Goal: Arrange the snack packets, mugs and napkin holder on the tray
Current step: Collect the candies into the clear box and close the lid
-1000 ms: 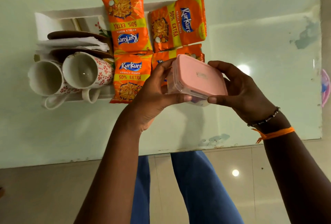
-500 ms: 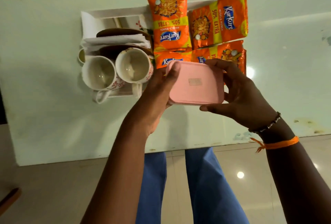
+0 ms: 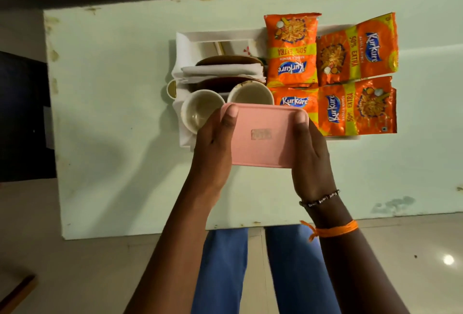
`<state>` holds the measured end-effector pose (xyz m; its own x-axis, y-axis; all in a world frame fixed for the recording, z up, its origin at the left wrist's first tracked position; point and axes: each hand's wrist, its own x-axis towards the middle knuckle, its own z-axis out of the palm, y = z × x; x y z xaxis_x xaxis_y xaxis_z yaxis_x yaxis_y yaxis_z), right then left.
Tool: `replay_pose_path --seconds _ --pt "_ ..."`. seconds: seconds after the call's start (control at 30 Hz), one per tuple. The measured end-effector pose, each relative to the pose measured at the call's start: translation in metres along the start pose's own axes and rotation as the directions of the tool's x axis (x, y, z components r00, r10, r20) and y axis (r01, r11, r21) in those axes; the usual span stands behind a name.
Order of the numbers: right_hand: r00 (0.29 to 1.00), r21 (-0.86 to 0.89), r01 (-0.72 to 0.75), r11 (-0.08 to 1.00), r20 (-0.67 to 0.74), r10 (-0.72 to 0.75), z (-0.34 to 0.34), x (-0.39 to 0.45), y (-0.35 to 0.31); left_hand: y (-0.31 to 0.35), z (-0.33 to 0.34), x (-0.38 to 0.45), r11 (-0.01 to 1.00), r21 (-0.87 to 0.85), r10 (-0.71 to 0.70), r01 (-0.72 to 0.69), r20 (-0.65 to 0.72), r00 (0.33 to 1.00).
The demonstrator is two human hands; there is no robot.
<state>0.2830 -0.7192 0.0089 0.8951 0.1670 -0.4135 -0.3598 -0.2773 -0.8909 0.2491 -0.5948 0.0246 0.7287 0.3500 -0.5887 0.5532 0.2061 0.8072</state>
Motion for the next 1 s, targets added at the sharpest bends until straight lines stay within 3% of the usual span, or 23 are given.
replay_pose_path --seconds 0.2,0.33,0.47,0.63,0.77,1.0 --pt "1.000 0.019 -0.011 1.000 0.017 0.011 0.011 0.017 -0.007 0.007 -0.011 0.013 0.999 -0.036 -0.009 0.009 -0.015 1.000" --pt "1.000 0.082 -0.003 0.997 0.013 0.002 0.012 0.047 -0.028 0.023 -0.019 0.041 0.999 -0.039 0.023 -0.028 -0.109 0.994" --pt "0.994 0.163 -0.095 0.982 -0.029 0.101 0.022 0.097 -0.048 0.047 -0.029 0.081 0.991 0.085 0.114 -0.102 -0.146 0.983" --pt "0.999 -0.141 -0.052 0.989 -0.019 0.050 0.040 0.158 -0.059 0.063 -0.039 0.132 0.946 0.290 0.210 -0.145 -0.205 0.956" --pt "1.000 -0.473 -0.030 0.881 -0.009 0.029 0.051 0.187 -0.045 0.050 -0.043 0.158 0.884 0.452 0.227 -0.124 -0.183 0.957" --pt "0.998 -0.626 -0.028 0.779 0.030 0.061 0.055 0.194 -0.024 0.027 -0.044 0.169 0.862 0.504 0.169 -0.063 -0.167 0.971"
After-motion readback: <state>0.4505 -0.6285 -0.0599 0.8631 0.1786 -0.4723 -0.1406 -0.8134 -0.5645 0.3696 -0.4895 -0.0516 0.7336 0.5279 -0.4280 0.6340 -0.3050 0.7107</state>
